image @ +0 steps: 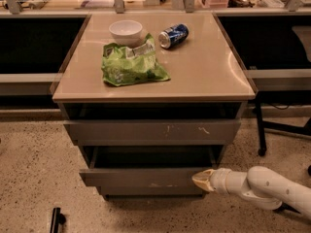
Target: Close middle drawer
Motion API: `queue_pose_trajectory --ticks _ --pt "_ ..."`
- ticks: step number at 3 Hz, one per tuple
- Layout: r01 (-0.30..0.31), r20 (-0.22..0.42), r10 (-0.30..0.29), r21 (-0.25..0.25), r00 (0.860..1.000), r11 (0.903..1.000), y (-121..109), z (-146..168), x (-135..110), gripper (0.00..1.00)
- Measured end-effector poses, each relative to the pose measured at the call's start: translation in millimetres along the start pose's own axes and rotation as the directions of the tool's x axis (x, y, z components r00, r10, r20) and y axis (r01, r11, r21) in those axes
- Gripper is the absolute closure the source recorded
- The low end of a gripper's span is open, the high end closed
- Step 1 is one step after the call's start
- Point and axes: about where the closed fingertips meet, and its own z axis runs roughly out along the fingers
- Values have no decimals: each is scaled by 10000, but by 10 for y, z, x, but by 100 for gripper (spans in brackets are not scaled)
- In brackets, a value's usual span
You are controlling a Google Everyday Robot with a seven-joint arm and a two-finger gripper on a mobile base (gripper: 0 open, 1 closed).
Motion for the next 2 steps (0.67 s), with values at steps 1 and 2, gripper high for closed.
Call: queue_pose_trajectory --ticks 1,2 --pt "66 -179 -56 552 9998 9985 -153 69 31 100" --pt "-125 -326 165 1190 9993 9928 -290 139 123 100"
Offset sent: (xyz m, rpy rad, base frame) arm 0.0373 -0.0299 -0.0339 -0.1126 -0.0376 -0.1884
